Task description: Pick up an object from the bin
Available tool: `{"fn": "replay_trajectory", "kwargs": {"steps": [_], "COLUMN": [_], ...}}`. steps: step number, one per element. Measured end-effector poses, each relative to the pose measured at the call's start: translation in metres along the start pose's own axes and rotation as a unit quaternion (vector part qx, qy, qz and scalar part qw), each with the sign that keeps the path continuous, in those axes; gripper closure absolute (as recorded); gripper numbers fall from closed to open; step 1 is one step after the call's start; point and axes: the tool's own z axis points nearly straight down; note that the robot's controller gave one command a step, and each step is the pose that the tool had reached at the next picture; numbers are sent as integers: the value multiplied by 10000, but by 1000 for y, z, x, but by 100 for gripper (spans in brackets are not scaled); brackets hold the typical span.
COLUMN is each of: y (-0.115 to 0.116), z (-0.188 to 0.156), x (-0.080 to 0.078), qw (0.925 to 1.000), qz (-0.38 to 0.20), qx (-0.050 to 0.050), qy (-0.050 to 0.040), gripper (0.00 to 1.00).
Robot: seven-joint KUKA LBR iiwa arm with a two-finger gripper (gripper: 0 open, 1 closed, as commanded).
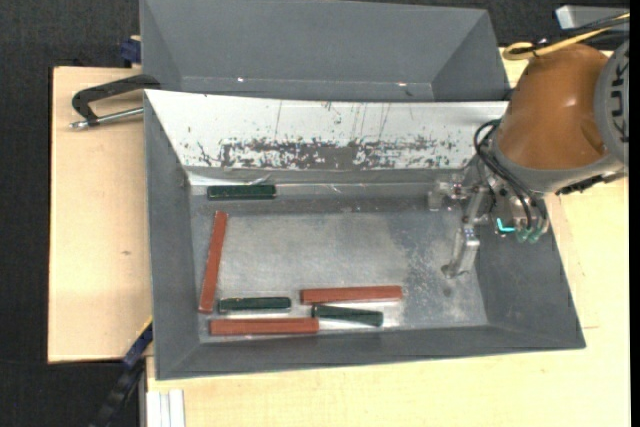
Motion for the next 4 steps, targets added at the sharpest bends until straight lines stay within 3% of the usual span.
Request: {"fn": "replay_trajectory", "kwargs": {"steps": [1, 2, 3, 4], "y": [0, 12, 31, 50], "z": [-4, 22, 51, 59], "x": [-2, 3, 14, 42], "qw": [10000, 9980, 9942, 10000], "qz": [-5, 629, 1073, -64], "qx": [6, 11, -6, 3], "qy": [-41, -86, -12, -39], "gripper": [0, 0, 0, 0]}}
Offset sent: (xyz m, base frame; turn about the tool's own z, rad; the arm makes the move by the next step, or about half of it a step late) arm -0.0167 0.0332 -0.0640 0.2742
